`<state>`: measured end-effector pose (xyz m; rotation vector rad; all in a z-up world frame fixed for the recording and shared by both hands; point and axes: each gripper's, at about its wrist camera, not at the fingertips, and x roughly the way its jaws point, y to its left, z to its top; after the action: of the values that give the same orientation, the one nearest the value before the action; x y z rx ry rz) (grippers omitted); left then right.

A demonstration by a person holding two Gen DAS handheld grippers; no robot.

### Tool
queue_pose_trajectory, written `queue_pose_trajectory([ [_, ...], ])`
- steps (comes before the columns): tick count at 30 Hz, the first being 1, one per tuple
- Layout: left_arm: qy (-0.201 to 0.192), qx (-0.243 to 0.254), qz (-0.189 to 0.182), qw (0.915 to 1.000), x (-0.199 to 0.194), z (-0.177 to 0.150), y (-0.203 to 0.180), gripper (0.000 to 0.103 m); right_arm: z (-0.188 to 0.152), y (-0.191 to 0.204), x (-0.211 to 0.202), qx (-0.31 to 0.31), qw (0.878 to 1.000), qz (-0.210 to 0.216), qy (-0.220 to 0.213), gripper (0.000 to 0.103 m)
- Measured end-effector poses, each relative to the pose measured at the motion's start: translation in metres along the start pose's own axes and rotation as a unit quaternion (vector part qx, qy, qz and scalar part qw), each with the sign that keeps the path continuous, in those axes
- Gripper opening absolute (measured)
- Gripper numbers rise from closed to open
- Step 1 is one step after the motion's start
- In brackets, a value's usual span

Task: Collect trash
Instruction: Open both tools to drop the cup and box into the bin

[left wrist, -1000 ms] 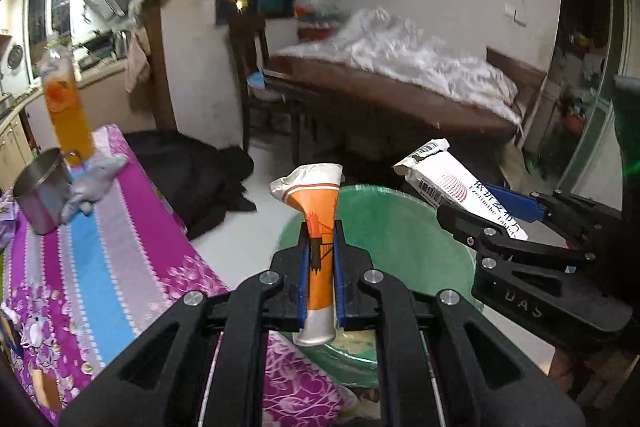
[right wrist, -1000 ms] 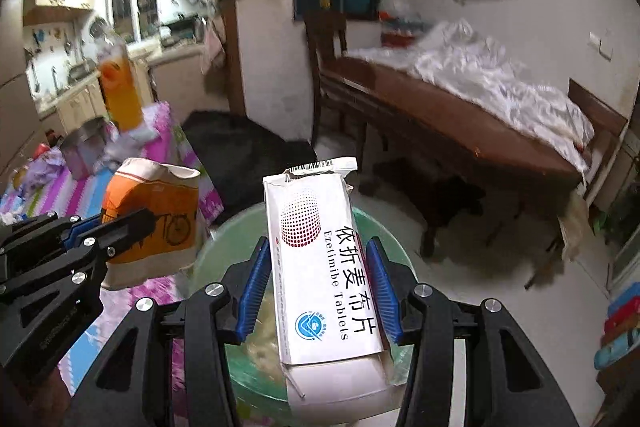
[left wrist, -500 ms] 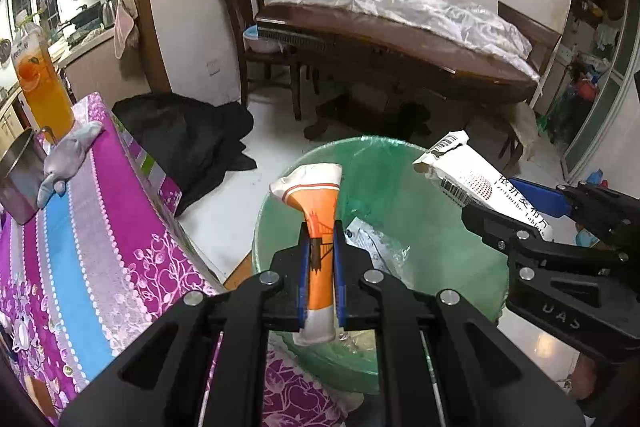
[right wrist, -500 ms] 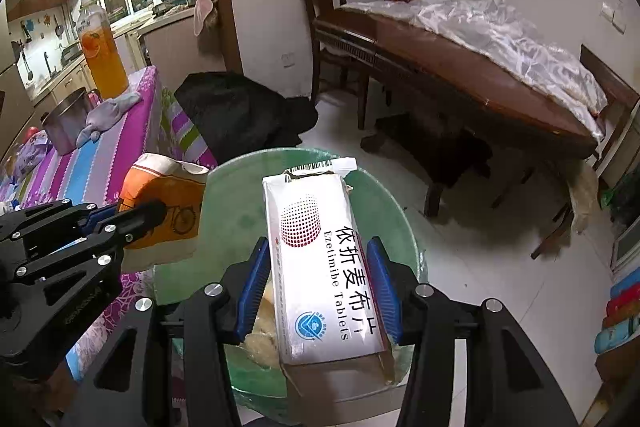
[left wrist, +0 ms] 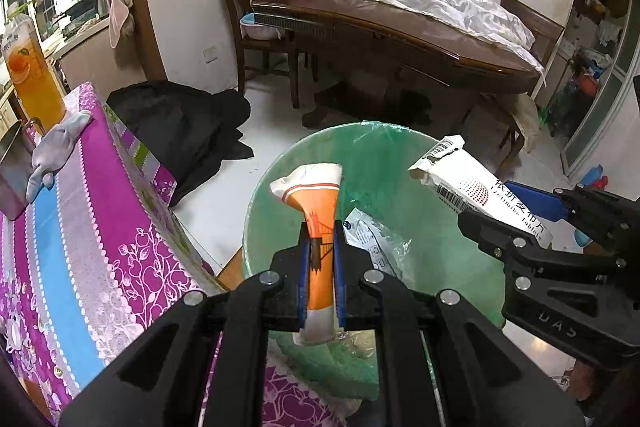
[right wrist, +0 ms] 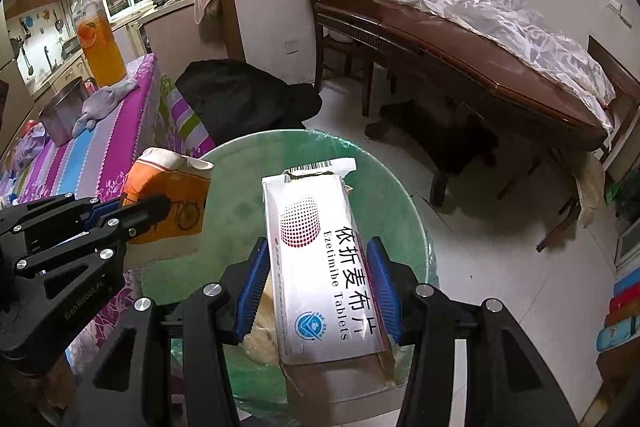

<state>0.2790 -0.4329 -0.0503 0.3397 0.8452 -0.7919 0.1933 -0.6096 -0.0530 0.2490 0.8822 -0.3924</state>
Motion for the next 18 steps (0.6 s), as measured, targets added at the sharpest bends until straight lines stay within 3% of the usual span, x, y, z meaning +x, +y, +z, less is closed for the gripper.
queue_pose_trajectory([
  [5,0.001,-0.001,0.001,1.0,0.001,0.001,0.0,0.009,0.0,-0.001,0.0,0.002,1.0,-0.001,-0.001,0.052],
  [7,0.001,0.002,0.005,1.0,0.002,0.001,0.0,0.011,0.0,-0.003,-0.002,0.007,1.0,-0.001,-0.008,0.068],
  [8,0.002,0.002,0.007,1.0,0.003,0.002,0.0,0.018,0.0,-0.004,-0.004,0.009,1.0,-0.001,-0.013,0.07],
  [10,-0.001,-0.001,0.011,0.9999,0.002,0.002,0.001,0.063,0.001,-0.007,-0.008,0.012,1.0,-0.001,-0.02,0.073],
  [11,-0.003,-0.002,0.012,0.9999,0.002,0.002,0.002,0.068,0.002,-0.008,-0.01,0.014,1.0,-0.002,-0.023,0.073],
  [18,0.006,-0.007,0.017,0.9998,0.008,0.001,0.003,0.073,0.0,-0.011,-0.012,0.019,1.0,-0.001,-0.024,0.073],
])
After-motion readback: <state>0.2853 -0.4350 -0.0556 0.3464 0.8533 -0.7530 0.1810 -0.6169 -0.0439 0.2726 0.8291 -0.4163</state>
